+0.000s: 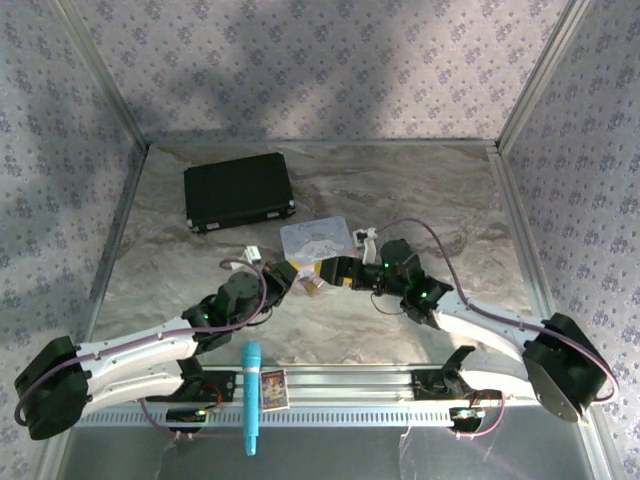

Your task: Unlock the padlock with the key

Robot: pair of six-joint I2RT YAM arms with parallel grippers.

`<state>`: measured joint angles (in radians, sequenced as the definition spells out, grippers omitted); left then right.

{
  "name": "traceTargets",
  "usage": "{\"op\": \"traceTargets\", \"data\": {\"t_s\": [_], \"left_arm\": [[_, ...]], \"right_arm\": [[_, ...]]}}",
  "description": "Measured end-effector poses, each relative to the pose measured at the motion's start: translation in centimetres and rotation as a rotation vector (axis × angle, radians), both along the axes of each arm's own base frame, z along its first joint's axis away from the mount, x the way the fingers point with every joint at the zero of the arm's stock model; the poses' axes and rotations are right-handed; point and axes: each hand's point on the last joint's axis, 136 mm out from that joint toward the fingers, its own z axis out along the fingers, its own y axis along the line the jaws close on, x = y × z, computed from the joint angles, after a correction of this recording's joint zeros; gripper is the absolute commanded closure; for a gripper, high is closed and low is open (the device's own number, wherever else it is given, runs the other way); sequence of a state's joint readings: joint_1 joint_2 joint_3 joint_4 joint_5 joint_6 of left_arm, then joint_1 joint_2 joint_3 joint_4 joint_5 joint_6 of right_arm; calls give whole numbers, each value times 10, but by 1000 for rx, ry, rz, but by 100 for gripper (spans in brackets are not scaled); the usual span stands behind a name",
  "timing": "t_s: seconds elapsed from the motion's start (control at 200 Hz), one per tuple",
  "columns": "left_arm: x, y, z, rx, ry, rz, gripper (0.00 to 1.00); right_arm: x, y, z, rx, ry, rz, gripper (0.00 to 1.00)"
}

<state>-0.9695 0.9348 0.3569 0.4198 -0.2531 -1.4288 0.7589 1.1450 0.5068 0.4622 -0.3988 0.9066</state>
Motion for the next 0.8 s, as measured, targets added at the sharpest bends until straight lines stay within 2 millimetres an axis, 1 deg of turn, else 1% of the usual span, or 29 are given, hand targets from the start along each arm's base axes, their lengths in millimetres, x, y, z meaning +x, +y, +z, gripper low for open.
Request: {"op": "traceTargets", "data": {"t_s": [0.04, 0.07, 0.12, 0.175, 0.265, 0.295, 0.385, 0.465, 0.585, 0.62, 0.695, 0.76, 0.8], "left_arm": [[4, -1, 14, 4, -63, -10, 100], [5, -3, 23, 3, -102, -17, 100], [6, -7, 40, -7, -167, -35, 100], [5, -10, 57, -22, -231, -51, 100], [4, -12, 78, -50, -306, -61, 100], [3, -12, 84, -62, -329, -62, 100], [2, -12, 94, -78, -370, -63, 100], [2, -12, 99, -84, -391, -68, 100], [1, -12, 104, -95, -406, -68, 100], [1, -12, 105, -98, -408, -68, 100], [2, -11, 105, -98, -410, -65, 100], [3, -11, 105, -96, -409, -59, 100], [4, -10, 105, -95, -408, -54, 100]], "right_arm": [[1, 4, 15, 44, -29, 12, 21], [2, 7, 26, 81, -49, 24, 26], [2, 13, 40, 132, -64, 43, 34], [2, 19, 54, 188, -80, 68, 39], [2, 24, 63, 237, -89, 95, 44], [1, 26, 64, 248, -87, 103, 46], [-2, 29, 69, 273, -87, 121, 57], [-5, 32, 73, 296, -91, 140, 61], [-6, 34, 80, 323, -99, 152, 64], [-5, 34, 81, 331, -98, 154, 66], [-5, 36, 83, 346, -99, 163, 76], [-5, 38, 84, 359, -97, 171, 77], [-4, 39, 84, 364, -98, 172, 83]]}}
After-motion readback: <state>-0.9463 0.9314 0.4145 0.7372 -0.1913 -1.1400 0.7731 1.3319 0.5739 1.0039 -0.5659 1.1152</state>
